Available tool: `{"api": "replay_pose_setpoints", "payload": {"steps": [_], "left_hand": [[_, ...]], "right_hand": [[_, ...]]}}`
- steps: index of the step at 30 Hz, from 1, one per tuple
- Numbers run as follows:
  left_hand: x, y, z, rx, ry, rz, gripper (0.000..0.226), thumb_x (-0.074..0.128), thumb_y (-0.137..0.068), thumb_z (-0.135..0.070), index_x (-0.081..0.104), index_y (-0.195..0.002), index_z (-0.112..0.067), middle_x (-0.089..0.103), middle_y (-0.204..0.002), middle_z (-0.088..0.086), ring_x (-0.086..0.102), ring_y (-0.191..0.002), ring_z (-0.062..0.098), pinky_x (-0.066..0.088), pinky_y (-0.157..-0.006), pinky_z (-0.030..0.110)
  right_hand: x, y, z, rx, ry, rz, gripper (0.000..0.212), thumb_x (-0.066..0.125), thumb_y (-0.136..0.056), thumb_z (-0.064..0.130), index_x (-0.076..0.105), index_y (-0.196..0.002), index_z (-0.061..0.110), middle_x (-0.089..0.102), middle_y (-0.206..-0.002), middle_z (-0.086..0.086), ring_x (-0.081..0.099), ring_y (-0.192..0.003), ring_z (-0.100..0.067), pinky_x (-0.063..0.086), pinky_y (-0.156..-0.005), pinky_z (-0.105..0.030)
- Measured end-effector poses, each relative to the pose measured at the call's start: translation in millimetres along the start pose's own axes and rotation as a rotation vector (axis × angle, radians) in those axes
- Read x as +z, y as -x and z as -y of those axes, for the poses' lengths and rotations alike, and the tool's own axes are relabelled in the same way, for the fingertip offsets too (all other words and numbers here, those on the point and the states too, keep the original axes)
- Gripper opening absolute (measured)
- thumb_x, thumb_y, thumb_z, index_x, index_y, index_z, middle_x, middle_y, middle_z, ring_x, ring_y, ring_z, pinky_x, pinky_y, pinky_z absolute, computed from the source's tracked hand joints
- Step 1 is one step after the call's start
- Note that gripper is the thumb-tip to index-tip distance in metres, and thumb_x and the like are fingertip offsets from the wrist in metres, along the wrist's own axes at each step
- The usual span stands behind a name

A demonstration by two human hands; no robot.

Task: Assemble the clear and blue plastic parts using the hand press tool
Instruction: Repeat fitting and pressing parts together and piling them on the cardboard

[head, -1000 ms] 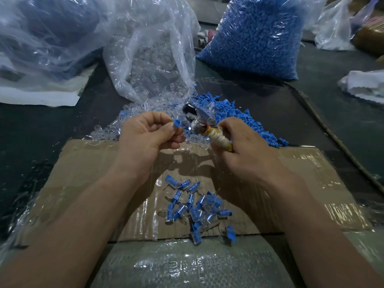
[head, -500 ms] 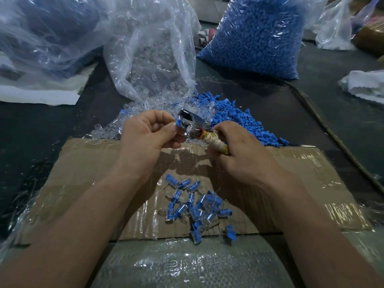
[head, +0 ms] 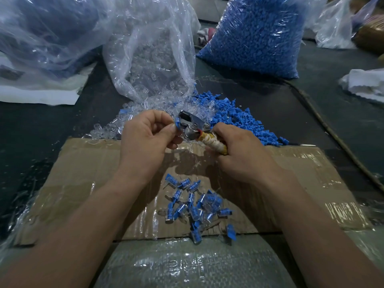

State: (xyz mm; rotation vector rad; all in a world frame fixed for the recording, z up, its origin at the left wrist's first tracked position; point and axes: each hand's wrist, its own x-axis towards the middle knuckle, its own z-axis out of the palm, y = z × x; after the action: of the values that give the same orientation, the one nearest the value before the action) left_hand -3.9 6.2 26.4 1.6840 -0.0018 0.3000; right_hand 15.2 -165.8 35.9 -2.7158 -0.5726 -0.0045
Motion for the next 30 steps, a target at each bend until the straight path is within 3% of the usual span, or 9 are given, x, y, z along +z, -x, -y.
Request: {"api": "replay_pose_setpoints", "payload": {"steps": [14, 19, 22, 26, 30], "left_hand": [[0, 1, -1, 0.015, -0.017, -0.029, 0.023, 0.055, -0.085, 0.007, 0.057, -0.075, -0.014, 0.062, -0.066, 0.004, 0.061, -0.052, 0.003, 0.049, -0.052, 0.012], [0, 0, 0, -0.008, 0.027, -0.057, 0.021, 0.056, -0.085, 0.005, 0.057, -0.077, -0.014, 0.064, -0.068, 0.003, 0.062, -0.054, 0.003, 0.048, -0.052, 0.011], [-9, -4, -2, -0.011, 0.15, -0.081, 0.017, 0.058, -0.084, 0.003, 0.059, -0.078, -0.013, 0.068, -0.066, 0.001, 0.065, -0.058, 0.007, 0.049, -0.051, 0.014], [-14, 0, -7, -0.053, 0.207, 0.22, 0.005, 0.066, -0.068, -0.011, 0.067, -0.07, -0.015, 0.068, -0.067, 0.002, 0.062, -0.053, 0.01, 0.048, -0.047, 0.019], [-11, 3, -6, -0.116, 0.136, 0.51, 0.011, 0.07, -0.062, -0.019, 0.072, -0.072, -0.015, 0.068, -0.065, 0.006, 0.06, -0.055, 0.017, 0.051, -0.048, 0.023]], "right_hand": [[4, 1, 1, 0.013, 0.017, -0.047, 0.019, 0.061, -0.082, 0.024, 0.043, -0.086, 0.027, 0.049, -0.079, 0.008, 0.046, -0.074, -0.013, 0.029, -0.06, -0.028], [5, 0, -6, 0.016, 0.002, -0.048, 0.027, 0.059, -0.085, 0.032, 0.052, -0.11, 0.022, 0.05, -0.096, 0.007, 0.042, -0.084, -0.009, 0.029, -0.07, -0.026], [1, 0, -12, 0.023, 0.04, 0.002, 0.03, 0.061, -0.084, 0.034, 0.052, -0.112, 0.024, 0.051, -0.096, 0.008, 0.042, -0.083, -0.007, 0.035, -0.07, -0.027], [-3, 2, -13, 0.013, 0.062, 0.087, 0.031, 0.066, -0.075, 0.046, 0.059, -0.099, 0.027, 0.048, -0.083, 0.015, 0.041, -0.072, 0.002, 0.036, -0.063, -0.023], [-3, 2, -11, 0.026, 0.07, 0.157, 0.041, 0.067, -0.065, 0.056, 0.059, -0.096, 0.029, 0.049, -0.084, 0.017, 0.042, -0.074, 0.003, 0.03, -0.06, -0.019]]}}
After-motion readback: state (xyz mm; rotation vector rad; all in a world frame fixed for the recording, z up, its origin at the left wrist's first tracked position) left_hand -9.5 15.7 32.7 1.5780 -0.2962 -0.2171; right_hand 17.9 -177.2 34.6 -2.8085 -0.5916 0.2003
